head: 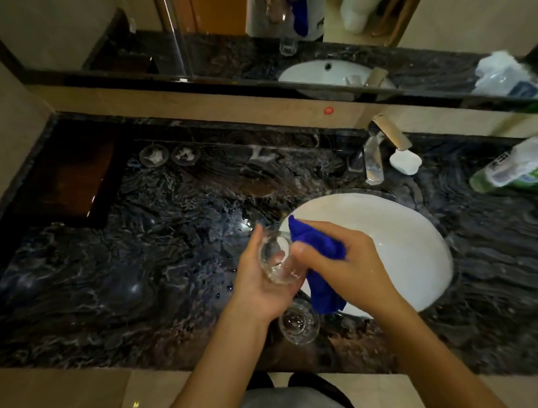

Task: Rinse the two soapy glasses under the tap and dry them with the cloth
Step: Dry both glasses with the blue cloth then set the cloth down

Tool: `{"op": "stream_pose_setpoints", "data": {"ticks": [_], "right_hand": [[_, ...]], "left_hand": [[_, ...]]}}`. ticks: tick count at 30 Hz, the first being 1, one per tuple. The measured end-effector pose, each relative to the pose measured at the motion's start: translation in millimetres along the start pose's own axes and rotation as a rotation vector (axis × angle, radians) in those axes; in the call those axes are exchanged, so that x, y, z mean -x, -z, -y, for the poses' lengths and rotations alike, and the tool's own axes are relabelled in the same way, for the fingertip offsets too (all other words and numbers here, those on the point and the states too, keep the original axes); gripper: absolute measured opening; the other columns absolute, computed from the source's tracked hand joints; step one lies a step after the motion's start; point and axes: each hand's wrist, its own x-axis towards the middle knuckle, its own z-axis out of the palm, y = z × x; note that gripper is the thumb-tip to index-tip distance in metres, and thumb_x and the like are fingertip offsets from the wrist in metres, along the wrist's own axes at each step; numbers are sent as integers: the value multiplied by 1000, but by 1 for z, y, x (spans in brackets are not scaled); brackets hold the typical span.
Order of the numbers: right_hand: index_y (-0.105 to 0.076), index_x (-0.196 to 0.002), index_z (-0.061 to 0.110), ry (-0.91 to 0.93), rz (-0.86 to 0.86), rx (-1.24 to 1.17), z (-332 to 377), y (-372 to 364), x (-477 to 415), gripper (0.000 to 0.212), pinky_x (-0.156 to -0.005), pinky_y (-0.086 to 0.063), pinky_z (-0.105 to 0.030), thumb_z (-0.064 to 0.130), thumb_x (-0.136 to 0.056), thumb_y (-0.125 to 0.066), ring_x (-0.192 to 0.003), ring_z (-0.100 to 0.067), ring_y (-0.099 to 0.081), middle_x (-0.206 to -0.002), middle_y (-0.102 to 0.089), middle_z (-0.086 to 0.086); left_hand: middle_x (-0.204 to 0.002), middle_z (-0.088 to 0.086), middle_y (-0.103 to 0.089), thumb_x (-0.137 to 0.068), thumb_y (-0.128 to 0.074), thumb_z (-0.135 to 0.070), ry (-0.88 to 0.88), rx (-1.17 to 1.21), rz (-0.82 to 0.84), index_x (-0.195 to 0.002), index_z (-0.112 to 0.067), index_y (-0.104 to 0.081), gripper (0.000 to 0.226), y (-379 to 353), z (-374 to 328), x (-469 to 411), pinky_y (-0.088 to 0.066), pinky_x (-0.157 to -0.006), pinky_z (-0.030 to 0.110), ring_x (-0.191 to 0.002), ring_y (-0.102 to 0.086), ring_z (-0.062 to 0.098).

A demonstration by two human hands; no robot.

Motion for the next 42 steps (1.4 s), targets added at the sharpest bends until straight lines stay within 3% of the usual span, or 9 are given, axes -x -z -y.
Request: {"op": "stream_pose_setpoints", "data": {"ticks": [6,10,12,17,22,26,32,36,42], "right_hand": [[-75,-118,33,119,-175,337,-24,50,37,43,-79,-48,-4,14,-80,-82,-93,6,-67,-92,-70,32],[-78,-115,22,169,-201,453,-52,84,68,43,-76,-48,-2,2,-77,-81,-89,-5,-65,-94,-79,7],[-78,-114,19,163,-202,460,-70,95,81,43,-77,-50,-5,-1,-76,-80,-88,-6,-66,-94,-80,3],[-79,-109,16,115,-160,487,-115,98,96,38,-75,-60,-32,-2,-76,-78,-77,-17,-72,-91,-80,-1],[-77,-115,16,19,-74,563,-149,78,90,37,-74,-44,-16,4,-80,-75,-82,-20,-72,-96,-80,-3],[-75,-119,16,-43,-31,581,-164,63,83,38,-78,-51,-25,6,-83,-71,-88,-25,-72,-99,-79,-7],[-73,-121,17,-89,30,567,-171,50,79,38,-84,-55,-33,7,-85,-70,-92,-27,-70,-101,-78,-7],[-74,-118,17,-93,20,566,-175,47,75,35,-81,-56,-34,7,-85,-70,-88,-26,-70,-97,-78,-6],[-74,-117,20,-142,6,492,-176,51,72,28,-61,-37,-2,17,-89,-72,-77,-12,-60,-95,-77,0]], "left_hand": [[-135,20,-66,-89,-66,-58,-43,-155,-35,-133,-4,-65,70,-19,71,-2,-44,-114,47,-131,-59,34],[-107,11,-75,-101,-52,-51,-172,-344,-172,-114,-10,-66,45,-22,127,-1,-60,-75,43,-94,-74,27],[-92,5,-78,-106,-46,-43,-215,-401,-198,-103,-15,-66,34,-18,153,-1,-60,-69,40,-83,-75,21],[-103,2,-80,-109,-46,-33,-324,-534,-236,-104,-23,-73,29,10,195,-12,-62,-78,38,-89,-76,12],[-119,-15,-68,-105,-43,0,-502,-695,-260,-131,-25,-62,41,47,211,-23,-59,-87,24,-98,-68,-8],[-128,-30,-54,-91,-49,22,-594,-900,-248,-137,-34,-49,72,73,216,-33,-44,-111,26,-111,-53,-26],[-140,-6,-63,-84,-51,23,-624,-903,-276,-147,-22,-52,77,98,210,-54,-45,-115,41,-132,-57,9],[-128,-20,-67,-85,-49,24,-619,-895,-295,-133,-36,-58,77,95,208,-52,-49,-104,24,-122,-60,-6],[-144,-8,-61,-89,-49,19,-604,-944,-227,-146,-24,-53,72,100,204,-54,-44,-115,34,-132,-55,4]]}}
